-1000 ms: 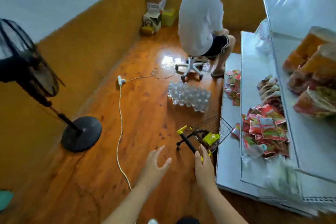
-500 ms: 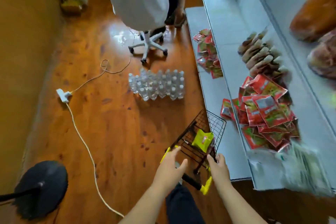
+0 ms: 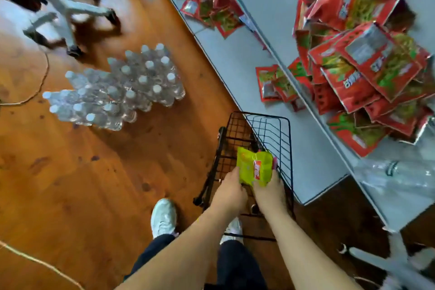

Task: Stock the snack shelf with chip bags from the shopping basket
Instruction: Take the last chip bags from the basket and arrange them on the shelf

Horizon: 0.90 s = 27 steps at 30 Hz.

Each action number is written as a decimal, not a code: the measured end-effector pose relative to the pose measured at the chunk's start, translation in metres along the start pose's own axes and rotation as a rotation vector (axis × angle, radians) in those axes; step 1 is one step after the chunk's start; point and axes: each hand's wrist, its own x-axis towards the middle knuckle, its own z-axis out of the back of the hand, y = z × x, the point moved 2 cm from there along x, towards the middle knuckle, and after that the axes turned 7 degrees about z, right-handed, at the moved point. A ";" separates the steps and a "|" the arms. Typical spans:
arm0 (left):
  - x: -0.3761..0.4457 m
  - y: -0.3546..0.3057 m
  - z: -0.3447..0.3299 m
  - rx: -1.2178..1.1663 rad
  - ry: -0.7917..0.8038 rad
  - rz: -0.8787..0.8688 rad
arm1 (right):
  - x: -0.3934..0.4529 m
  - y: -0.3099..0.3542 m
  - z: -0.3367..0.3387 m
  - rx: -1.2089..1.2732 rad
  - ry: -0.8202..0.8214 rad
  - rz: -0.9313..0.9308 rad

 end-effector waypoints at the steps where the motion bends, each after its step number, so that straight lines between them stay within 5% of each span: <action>1: 0.016 0.004 -0.007 0.048 0.029 0.002 | 0.004 0.000 -0.006 -0.018 -0.039 0.005; 10: 0.062 0.008 -0.025 0.106 0.110 -0.036 | 0.026 -0.008 -0.024 -0.293 -0.227 0.037; 15: 0.061 0.014 -0.007 0.076 0.096 0.077 | 0.033 -0.004 -0.028 -0.048 -0.179 -0.033; 27: -0.008 -0.055 0.057 0.257 -0.004 0.008 | -0.024 0.039 0.046 -0.087 -0.212 0.153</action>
